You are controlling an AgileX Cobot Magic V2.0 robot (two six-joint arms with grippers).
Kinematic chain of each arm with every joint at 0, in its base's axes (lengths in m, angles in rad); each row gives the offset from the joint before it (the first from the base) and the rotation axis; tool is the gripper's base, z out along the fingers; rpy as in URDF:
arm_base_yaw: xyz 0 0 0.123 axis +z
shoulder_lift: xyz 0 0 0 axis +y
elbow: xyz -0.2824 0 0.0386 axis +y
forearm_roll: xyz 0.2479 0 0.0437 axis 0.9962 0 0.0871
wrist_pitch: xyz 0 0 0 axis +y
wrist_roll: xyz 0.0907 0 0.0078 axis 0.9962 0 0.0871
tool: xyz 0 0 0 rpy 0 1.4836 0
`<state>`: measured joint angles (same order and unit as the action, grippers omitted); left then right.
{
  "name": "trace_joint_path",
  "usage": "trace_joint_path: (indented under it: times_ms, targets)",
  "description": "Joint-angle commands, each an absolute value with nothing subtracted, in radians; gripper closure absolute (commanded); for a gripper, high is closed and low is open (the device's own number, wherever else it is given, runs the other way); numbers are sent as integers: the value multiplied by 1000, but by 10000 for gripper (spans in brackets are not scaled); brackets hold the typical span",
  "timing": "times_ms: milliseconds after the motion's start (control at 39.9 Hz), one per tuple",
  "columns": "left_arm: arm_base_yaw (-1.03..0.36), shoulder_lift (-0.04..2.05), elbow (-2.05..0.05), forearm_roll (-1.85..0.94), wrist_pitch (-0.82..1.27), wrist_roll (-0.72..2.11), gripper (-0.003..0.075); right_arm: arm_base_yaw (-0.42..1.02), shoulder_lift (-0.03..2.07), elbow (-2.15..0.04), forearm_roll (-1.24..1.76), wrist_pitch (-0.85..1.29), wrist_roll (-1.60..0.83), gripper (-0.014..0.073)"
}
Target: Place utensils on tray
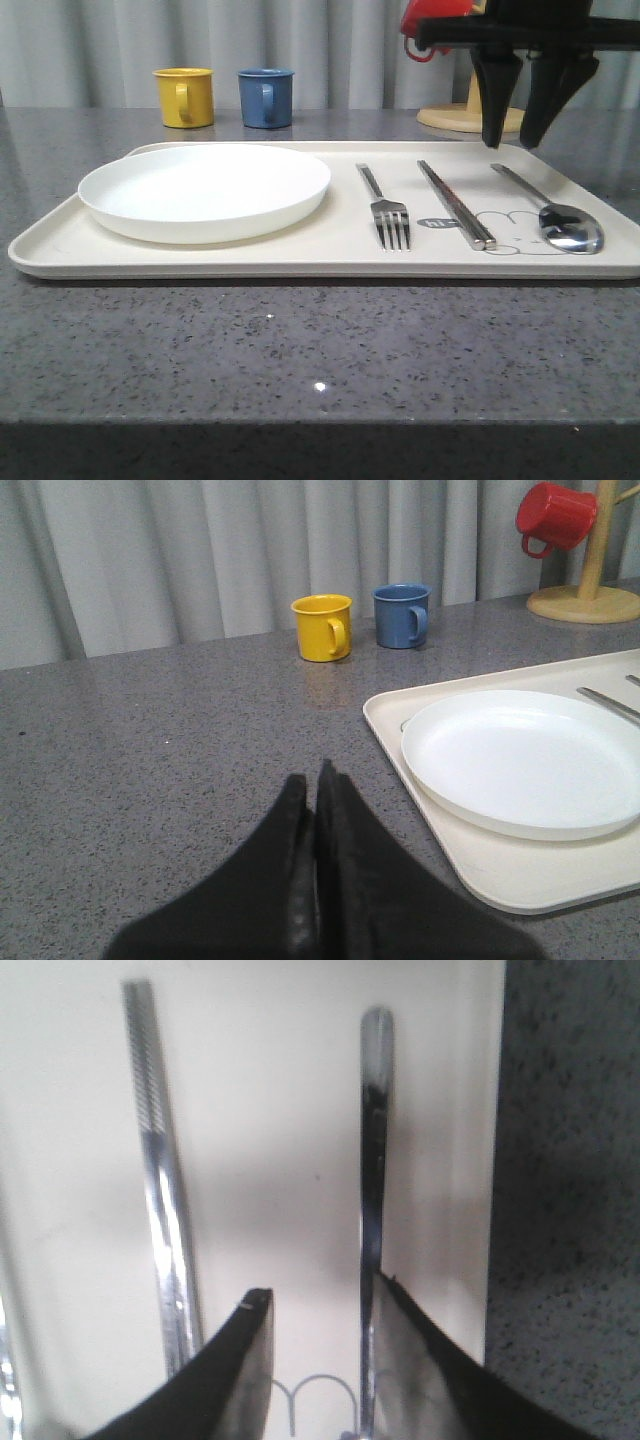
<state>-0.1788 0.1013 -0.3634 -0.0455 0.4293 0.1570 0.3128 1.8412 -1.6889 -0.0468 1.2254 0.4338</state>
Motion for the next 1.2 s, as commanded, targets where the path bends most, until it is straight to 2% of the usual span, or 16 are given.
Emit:
trace_joint_path:
  times_ms: [0, 75, 225, 326, 476, 826, 1002, 1177]
  targets:
    - [-178, 114, -390, -54, 346, 150, 738, 310, 1749, -1762, -52, 1336, 395, 314]
    - [-178, 114, -390, -54, 346, 150, 738, 311, 1715, -1765, -52, 1336, 381, 375]
    - [-178, 114, -390, -54, 346, 150, 738, 316, 1638, -1747, -54, 1316, 344, 589]
    - [-178, 114, -390, -54, 346, 150, 738, 328, 1559, -1681, -70, 1231, 335, 662]
    - [-178, 114, -390, -54, 346, 150, 738, 365, 1408, -1500, -98, 1033, 329, 664]
    - [-178, 114, -390, -54, 346, 150, 738, 395, 923, -820, -142, 481, 279, 664]
    - [-178, 114, -390, -54, 346, 150, 738, 395, 648, -552, -176, 326, 279, 664]
    - [-178, 114, -390, -54, 346, 150, 738, 395, 376, -408, -193, 302, 279, 664]
